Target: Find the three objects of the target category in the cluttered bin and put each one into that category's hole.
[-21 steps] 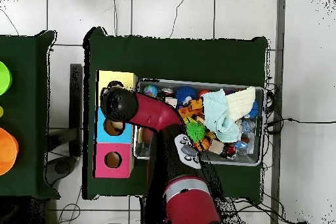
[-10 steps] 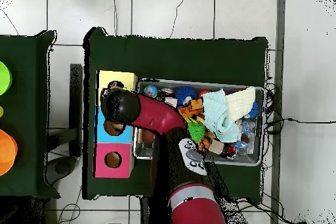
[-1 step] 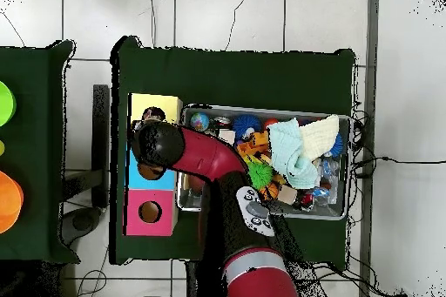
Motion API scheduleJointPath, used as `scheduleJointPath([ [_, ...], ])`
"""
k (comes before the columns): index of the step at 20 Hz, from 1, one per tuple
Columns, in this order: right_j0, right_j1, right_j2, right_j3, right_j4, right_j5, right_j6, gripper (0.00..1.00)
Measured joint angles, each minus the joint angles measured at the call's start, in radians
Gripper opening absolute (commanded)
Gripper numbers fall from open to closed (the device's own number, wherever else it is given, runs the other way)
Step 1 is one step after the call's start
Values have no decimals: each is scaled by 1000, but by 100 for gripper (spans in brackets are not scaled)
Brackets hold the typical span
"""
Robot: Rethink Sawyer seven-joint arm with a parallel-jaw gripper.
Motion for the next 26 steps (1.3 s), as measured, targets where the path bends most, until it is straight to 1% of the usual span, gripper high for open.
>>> scheduleJointPath([
  [11, 2, -12, 0, 3, 0, 41, 0, 100],
  [17, 7, -41, -5, 5, -1, 90, 0, 100],
  [19, 16, -52, -19, 5, -5, 96, 0, 100],
  [24, 36, -72, -61, 4, -63, 96, 0, 100],
  [26, 44, -84, -91, 0, -112, 96, 0, 100],
])
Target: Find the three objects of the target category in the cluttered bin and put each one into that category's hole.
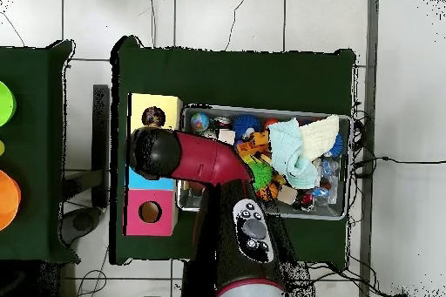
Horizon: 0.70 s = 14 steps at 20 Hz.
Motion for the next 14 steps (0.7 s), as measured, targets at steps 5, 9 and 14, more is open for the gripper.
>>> scheduleJointPath([
  [5, 8, -6, -54, -15, -78, -19, 0, 100],
  [9, -1, -14, -77, -17, -118, -47, 0, 100],
  [14, -26, -50, -79, -14, -158, -54, 0, 100],
])
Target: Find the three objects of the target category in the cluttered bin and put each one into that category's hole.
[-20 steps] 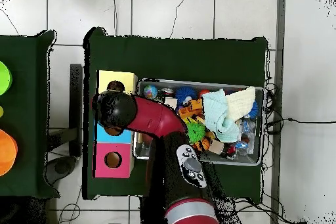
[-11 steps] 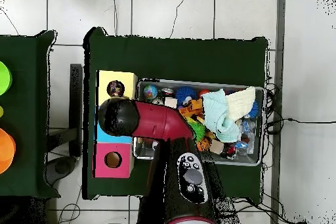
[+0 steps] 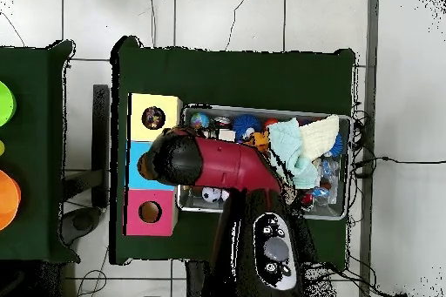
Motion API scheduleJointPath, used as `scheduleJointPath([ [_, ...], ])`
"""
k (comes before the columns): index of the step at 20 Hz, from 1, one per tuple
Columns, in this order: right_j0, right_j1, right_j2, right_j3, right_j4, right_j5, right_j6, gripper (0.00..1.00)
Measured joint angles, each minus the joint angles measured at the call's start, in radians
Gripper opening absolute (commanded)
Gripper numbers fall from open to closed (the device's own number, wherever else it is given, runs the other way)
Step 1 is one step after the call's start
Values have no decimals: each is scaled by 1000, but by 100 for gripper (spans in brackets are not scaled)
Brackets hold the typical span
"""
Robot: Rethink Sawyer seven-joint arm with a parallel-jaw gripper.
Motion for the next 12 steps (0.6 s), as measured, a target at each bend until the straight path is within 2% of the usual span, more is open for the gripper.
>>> scheduleJointPath([
  [8, -47, -90, -1, 1, -42, 0, 0, 100],
  [12, -62, -113, -1, 1, -48, 0, 0, 100],
])
